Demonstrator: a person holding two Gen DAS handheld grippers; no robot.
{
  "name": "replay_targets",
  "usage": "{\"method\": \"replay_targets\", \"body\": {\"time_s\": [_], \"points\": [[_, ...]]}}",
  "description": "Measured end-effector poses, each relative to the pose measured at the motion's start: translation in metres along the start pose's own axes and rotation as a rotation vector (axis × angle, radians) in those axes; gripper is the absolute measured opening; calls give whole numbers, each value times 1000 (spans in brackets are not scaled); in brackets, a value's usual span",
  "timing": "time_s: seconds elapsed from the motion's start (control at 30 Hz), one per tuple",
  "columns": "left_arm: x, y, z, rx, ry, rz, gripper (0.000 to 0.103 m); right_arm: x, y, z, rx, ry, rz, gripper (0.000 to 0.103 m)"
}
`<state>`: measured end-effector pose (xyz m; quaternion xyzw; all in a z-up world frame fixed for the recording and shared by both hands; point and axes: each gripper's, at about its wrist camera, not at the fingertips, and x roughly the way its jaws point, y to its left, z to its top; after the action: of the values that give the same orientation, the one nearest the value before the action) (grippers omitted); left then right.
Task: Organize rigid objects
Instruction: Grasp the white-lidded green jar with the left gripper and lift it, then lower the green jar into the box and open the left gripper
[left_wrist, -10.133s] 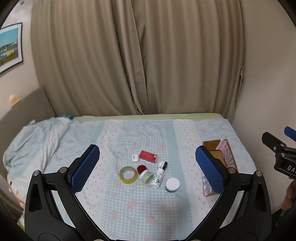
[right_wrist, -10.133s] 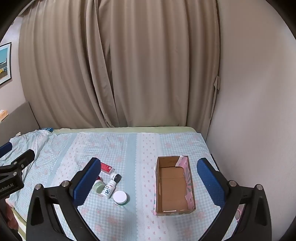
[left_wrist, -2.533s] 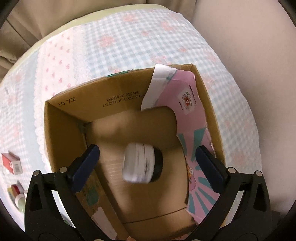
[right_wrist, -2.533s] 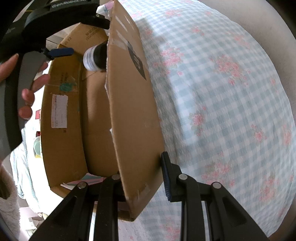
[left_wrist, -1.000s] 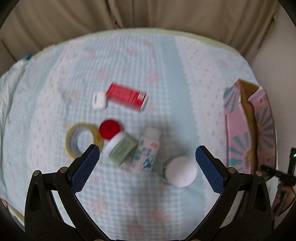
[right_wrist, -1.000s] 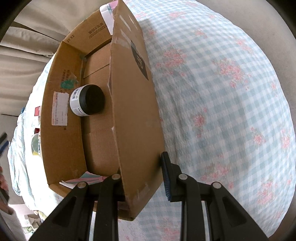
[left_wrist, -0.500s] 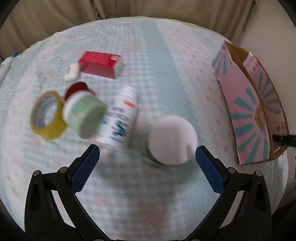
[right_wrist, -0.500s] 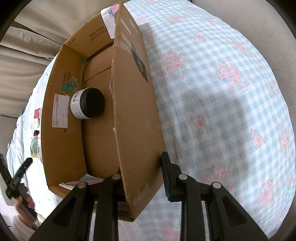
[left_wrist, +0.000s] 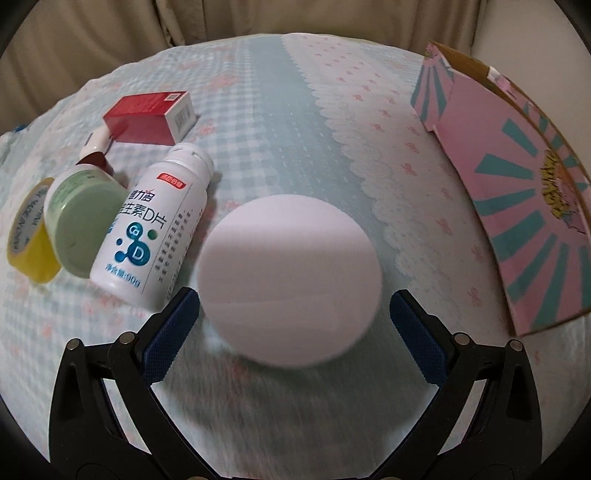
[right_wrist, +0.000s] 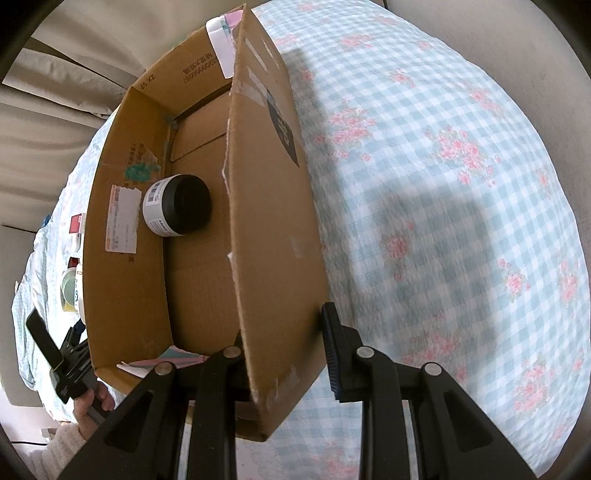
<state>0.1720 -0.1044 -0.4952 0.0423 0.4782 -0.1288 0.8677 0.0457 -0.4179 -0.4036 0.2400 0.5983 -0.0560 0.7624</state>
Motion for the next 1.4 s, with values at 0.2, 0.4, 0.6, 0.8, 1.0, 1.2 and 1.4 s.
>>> {"method": "replay_targets", "body": {"time_s": [0.2, 0.4, 0.6, 0.8, 1.0, 1.2, 1.4], "points": [[7, 4, 4, -3, 6, 14, 69, -2, -4, 0, 12, -4, 7, 24], [8, 4, 6, -8, 20, 24, 69, -4, -8, 0, 17, -7, 12, 24], [-2, 6, 11, -50, 66, 10, 69, -5, -6, 0, 27, -8, 3, 24], [-45, 7, 34, -76, 63, 19, 69, -5, -3, -1, 37, 0, 5, 24], [-99, -5, 95, -61, 11, 6, 69, -4, -3, -2, 55, 5, 14, 24], [-133, -44, 181, -6, -72, -41, 69, -3, 0, -5, 48, 8, 13, 24], [-123, -100, 235, 37, -111, -114, 69, 0, 3, -8, 74, 2, 21, 24]]}}
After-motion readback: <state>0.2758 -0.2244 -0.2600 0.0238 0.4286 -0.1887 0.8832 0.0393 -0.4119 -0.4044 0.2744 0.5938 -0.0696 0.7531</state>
